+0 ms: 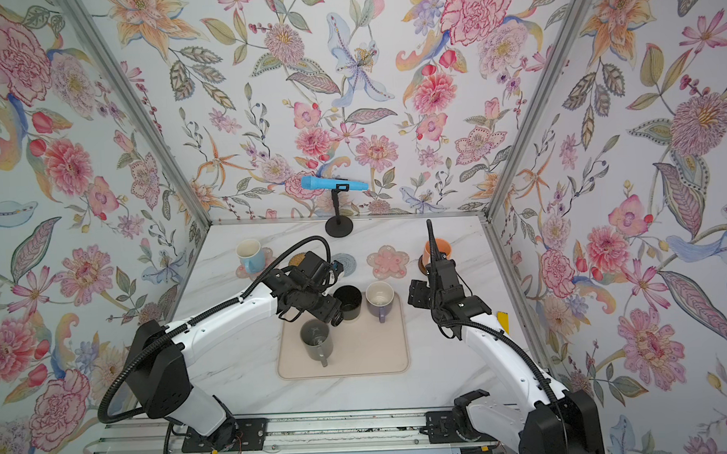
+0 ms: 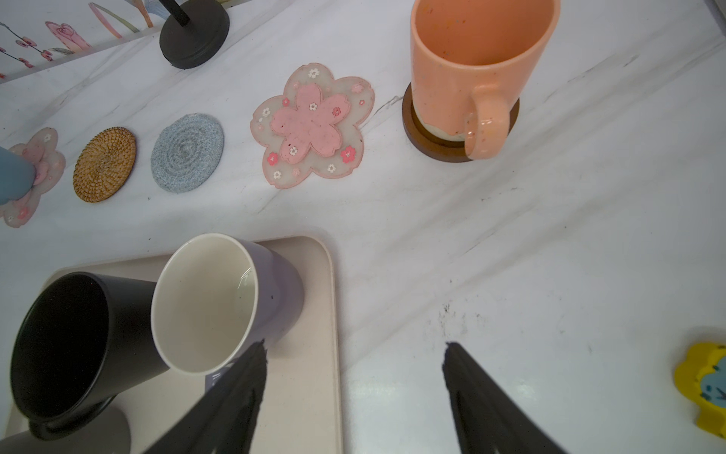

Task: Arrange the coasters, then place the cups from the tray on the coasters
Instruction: 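Move the left gripper over the black mug on the tray, then lower the open left gripper down around the black mug and close it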

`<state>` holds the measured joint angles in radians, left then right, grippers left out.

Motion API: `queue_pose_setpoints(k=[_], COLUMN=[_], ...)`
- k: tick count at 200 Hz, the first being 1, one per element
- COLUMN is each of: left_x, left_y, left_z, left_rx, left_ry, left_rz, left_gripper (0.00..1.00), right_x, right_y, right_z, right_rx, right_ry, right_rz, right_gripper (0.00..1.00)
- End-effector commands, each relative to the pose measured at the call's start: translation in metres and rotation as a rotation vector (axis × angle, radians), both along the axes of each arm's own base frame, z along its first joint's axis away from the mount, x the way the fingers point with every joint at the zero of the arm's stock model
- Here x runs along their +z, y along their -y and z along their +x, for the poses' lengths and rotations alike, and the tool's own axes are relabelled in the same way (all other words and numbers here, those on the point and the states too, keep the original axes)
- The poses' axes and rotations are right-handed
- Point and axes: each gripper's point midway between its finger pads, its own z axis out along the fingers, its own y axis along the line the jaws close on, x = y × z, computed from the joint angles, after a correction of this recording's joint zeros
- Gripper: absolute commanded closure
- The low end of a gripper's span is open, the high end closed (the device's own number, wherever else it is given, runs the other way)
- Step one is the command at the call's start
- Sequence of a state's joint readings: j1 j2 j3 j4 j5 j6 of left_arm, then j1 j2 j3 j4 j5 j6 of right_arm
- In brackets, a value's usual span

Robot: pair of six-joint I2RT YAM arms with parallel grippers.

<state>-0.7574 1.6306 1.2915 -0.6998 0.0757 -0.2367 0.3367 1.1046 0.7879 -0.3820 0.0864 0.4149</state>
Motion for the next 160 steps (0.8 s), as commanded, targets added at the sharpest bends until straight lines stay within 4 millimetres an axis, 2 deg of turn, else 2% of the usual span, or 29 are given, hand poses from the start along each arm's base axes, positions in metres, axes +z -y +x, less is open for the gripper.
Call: queue_pose_setpoints(k=[1,34,99,129,150,160], left_x=[-0.004,-0.004,-0.019,-0.020,-0.021,-0.023], left_y=[0.001,-0.004,0.010,0.017,0.023,0.025], left_z=[-0.010,-0.012,-0.013,-0.015,-0.015,-0.016], left_rx=[-0.055,-0.079,-0.099,-0.111,-0.115,-0.119], left_ry=[-0.037,-0.048,-0.090,-0.098,-0.105,-0.112], left_rz=[0.043,0.079,0.050,0.033,0.012,0.011], left_gripper=[0.25,0.24,0.26,0.26,0.29,0.33], right_x=[-0.005,-0.009,-0.013,-0.015,-0.018,-0.019], right_y=[0.007,0.012,0.016,0.019,0.020,0.019], right_z=[-0.006,-0.009,-0.013,-0.014,-0.015,-0.015], right_rx=[-0.004,-0.013,-0.020,-0.029,-0.032,-0.030], right_ry=[-0.011,-0.018,-0.024,-0.027,-0.037,-0.040], right_rz=[-0.020,-0.016,-0.010,-0.006,-0.004,-0.002], right_gripper=[0.27,0.27,0.27,0.27,0.26,0.26])
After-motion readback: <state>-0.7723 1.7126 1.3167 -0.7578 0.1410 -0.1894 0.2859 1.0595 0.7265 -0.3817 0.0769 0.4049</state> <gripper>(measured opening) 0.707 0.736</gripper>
